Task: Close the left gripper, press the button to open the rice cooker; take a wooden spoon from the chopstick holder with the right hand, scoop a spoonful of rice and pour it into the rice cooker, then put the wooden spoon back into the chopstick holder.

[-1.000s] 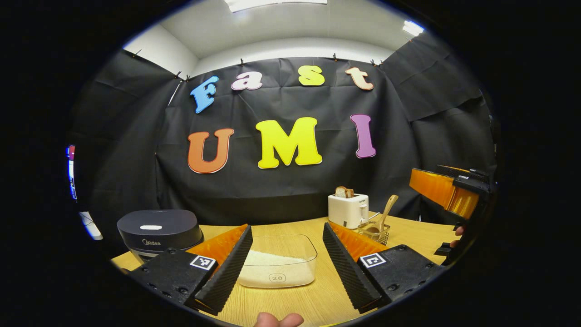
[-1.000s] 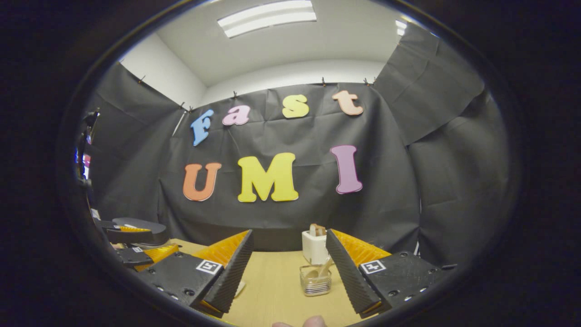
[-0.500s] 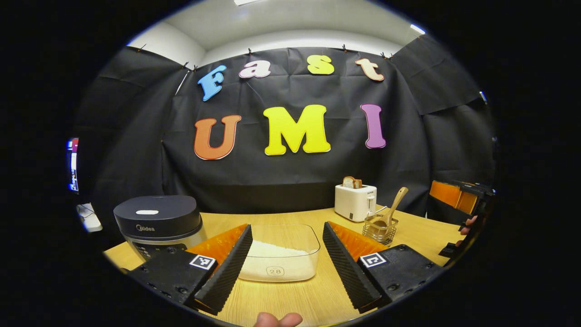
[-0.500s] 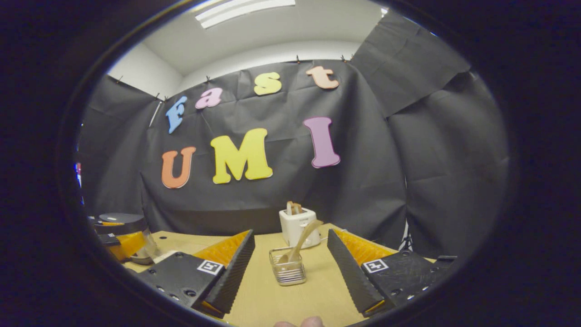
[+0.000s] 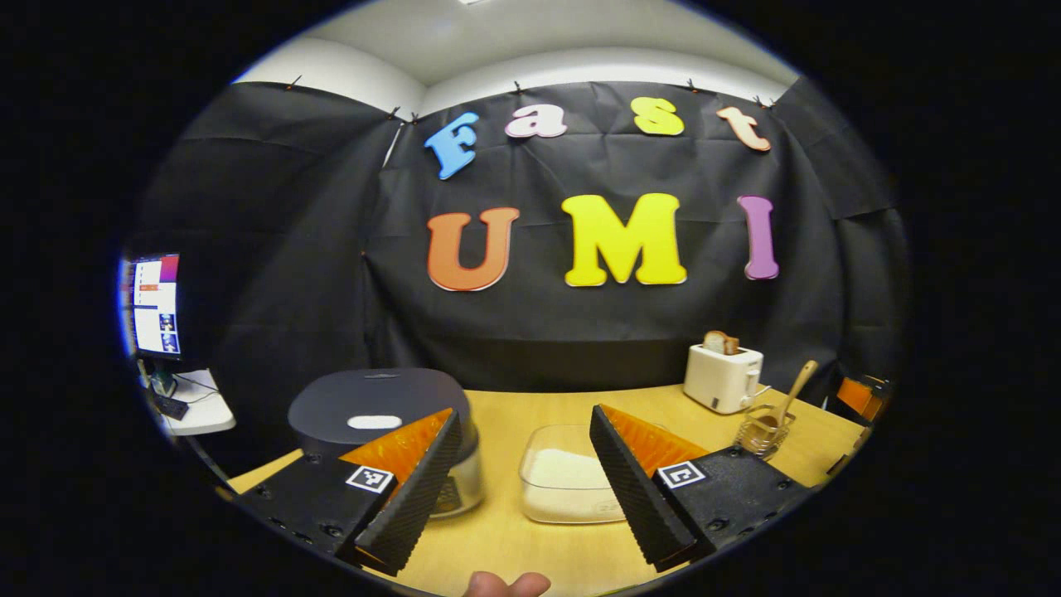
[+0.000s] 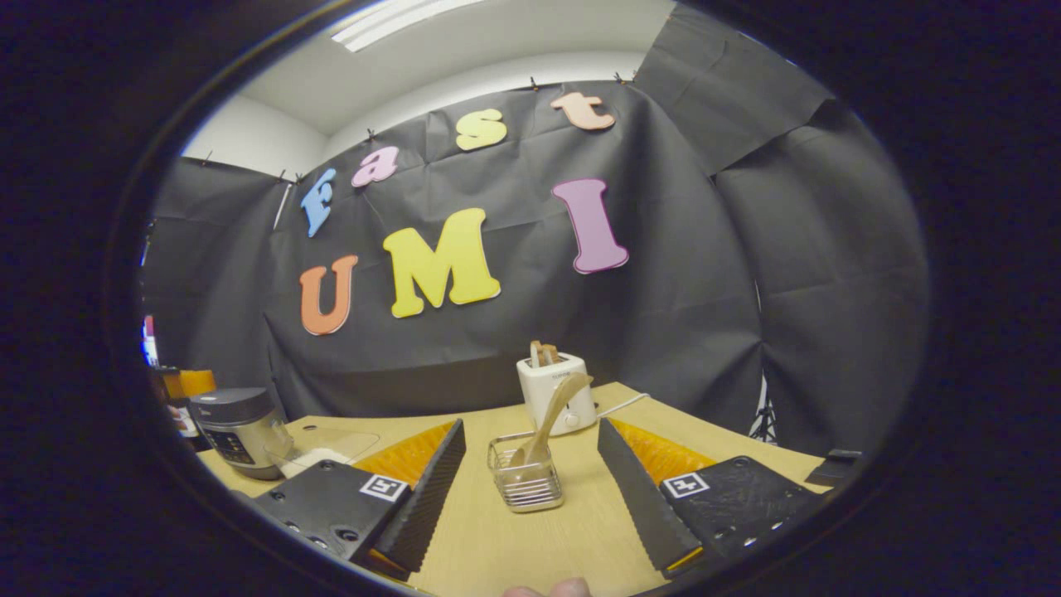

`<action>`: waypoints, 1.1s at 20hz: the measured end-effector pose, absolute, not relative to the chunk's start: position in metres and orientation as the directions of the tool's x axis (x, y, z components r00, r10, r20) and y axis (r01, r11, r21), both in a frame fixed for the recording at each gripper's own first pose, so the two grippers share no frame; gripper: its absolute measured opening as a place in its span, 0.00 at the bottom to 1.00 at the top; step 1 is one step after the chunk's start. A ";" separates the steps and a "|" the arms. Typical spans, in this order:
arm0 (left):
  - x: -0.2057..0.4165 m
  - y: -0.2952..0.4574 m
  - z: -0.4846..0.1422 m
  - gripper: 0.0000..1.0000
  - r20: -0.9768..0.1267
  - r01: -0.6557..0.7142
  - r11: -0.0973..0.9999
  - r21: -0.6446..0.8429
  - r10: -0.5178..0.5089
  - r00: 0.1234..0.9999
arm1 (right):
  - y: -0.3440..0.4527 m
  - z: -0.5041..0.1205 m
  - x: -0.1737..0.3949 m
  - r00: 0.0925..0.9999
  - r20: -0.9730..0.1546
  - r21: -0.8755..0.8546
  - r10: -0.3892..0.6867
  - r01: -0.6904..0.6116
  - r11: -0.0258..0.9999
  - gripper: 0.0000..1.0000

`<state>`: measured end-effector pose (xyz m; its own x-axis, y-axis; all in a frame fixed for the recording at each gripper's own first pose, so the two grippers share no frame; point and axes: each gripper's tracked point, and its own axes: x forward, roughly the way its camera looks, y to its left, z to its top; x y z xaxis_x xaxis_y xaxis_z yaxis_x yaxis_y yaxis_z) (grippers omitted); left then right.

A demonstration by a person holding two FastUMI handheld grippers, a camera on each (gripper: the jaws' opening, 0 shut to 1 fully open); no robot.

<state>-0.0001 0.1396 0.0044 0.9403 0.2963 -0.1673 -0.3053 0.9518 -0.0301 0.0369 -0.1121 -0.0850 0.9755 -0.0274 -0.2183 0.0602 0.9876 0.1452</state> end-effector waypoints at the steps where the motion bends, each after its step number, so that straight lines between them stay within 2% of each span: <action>1: -0.004 0.159 0.009 0.99 -0.191 -0.328 0.944 -0.041 0.315 0.930 | -0.110 -0.084 0.038 0.978 -0.208 0.146 -0.015 0.046 0.988 0.96; 2: -0.007 0.172 0.012 0.99 -0.212 -0.341 0.939 -0.055 0.322 0.923 | -0.107 -0.082 0.040 0.980 -0.199 0.139 -0.003 0.031 0.990 0.92; 3: -0.008 0.185 0.018 0.99 -0.224 -0.351 0.934 -0.063 0.330 0.917 | -0.106 -0.081 0.041 0.982 -0.188 0.125 0.009 0.015 0.992 0.95; 4: -0.010 0.199 0.023 0.98 -0.237 -0.365 0.928 -0.068 0.340 0.910 | -0.104 -0.080 0.042 0.983 -0.182 0.113 0.020 0.001 0.994 0.92; 5: -0.008 0.212 0.024 0.98 -0.258 -0.374 0.925 -0.074 0.345 0.903 | -0.102 -0.079 0.044 0.984 -0.176 0.107 0.036 -0.017 0.994 0.95; 9: 0.005 0.233 0.011 0.96 -0.406 -0.374 0.925 -0.066 0.317 0.857 | -0.100 -0.072 0.047 0.986 -0.153 0.112 0.060 -0.043 0.993 0.92; 13: 0.014 0.242 -0.014 0.79 -0.574 -0.381 0.923 -0.047 0.287 0.767 | -0.103 -0.075 0.045 0.986 -0.153 0.127 0.067 -0.048 0.991 0.95; 14: 0.012 0.246 -0.018 0.78 -0.611 -0.393 0.919 -0.042 0.287 0.738 | -0.105 -0.075 0.045 0.986 -0.152 0.128 0.064 -0.045 0.991 0.95; 15: 0.012 0.246 -0.020 0.66 -0.633 -0.397 0.916 -0.051 0.278 0.723 | -0.108 -0.075 0.044 0.987 -0.150 0.131 0.062 -0.042 0.990 0.95; 17: 0.014 0.250 -0.023 0.54 -0.672 -0.424 0.903 -0.066 0.274 0.688 | -0.111 -0.075 0.044 0.987 -0.146 0.140 0.061 -0.040 0.989 0.95; 18: 0.014 0.248 -0.024 0.44 -0.689 -0.434 0.897 -0.080 0.265 0.675 | -0.112 -0.075 0.044 0.988 -0.145 0.145 0.062 -0.040 0.989 0.95; 22: 0.015 0.253 -0.034 0.24 -0.737 -0.468 0.881 -0.069 0.271 0.619 | -0.112 -0.077 0.046 0.987 -0.142 0.160 0.071 -0.048 0.986 0.95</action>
<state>0.0146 0.2527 -0.0342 0.6187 0.2709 -0.7375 -0.4681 0.8809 -0.0692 0.0457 -0.1119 -0.0770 0.9873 0.0713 -0.1418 -0.0483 0.9860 0.1598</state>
